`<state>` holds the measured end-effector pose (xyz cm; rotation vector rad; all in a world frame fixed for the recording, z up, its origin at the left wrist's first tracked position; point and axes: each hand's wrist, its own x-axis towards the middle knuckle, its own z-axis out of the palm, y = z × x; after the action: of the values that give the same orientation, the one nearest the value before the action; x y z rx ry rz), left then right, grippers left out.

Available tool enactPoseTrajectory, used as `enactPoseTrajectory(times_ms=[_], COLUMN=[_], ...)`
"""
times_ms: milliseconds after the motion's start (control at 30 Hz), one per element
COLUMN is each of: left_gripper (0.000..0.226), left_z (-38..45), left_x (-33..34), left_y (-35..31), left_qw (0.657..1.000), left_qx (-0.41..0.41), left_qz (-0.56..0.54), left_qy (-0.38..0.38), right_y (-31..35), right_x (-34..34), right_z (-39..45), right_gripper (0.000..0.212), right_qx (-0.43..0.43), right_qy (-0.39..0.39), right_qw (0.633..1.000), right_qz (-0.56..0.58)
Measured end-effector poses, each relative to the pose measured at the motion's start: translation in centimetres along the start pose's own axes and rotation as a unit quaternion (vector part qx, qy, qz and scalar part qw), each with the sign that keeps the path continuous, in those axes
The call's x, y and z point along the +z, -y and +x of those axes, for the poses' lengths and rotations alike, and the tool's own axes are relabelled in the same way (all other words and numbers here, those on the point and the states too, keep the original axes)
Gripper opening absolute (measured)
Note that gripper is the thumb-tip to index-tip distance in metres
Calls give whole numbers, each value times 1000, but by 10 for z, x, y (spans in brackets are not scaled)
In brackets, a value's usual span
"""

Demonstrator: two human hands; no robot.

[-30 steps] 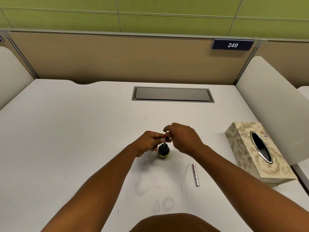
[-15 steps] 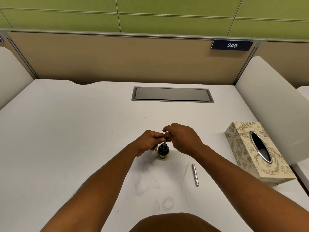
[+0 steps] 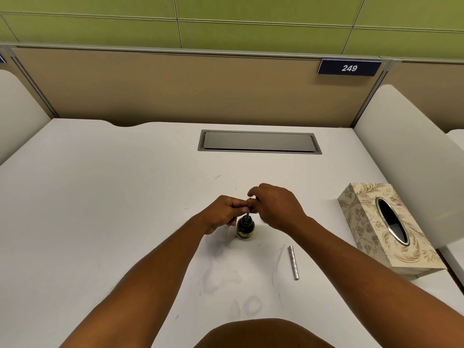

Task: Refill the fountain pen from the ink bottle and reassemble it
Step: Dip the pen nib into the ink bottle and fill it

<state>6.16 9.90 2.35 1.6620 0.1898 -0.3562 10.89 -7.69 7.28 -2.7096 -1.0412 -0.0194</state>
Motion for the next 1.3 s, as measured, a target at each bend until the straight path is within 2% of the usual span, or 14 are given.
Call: enactPoseTrajectory(times_ms=[133, 367, 533, 733, 900, 1033, 1300], left_gripper=[25, 27, 26, 25, 25, 26, 27], left_z=[1, 1, 1, 0, 0, -1, -2], left_x=[-1, 0, -1, 0, 2, 2, 2], left_y=[0, 0, 1, 1, 0, -1, -3], left_qw=[1000, 1000, 1000, 1000, 1000, 1000, 1000], left_qx=[4, -2, 2, -4, -6, 1, -1], left_qz=[2, 5, 4, 8, 2, -1, 1], left_qy=[1, 0, 0, 0, 0, -2, -1], right_y=[0, 2, 2, 3, 2, 2, 3], right_x=[-1, 0, -1, 1, 3, 0, 0], right_z=[0, 1, -1, 0, 0, -2, -4], right_gripper=[22, 22, 30, 11, 21, 23, 14], right_qx=[-20, 20, -17, -3, 25, 2, 4], right_qy=[7, 5, 19, 13, 1, 7, 13], right_qw=[1000, 1000, 1000, 1000, 1000, 1000, 1000], right_qz=[8, 4, 9, -3, -5, 13, 10])
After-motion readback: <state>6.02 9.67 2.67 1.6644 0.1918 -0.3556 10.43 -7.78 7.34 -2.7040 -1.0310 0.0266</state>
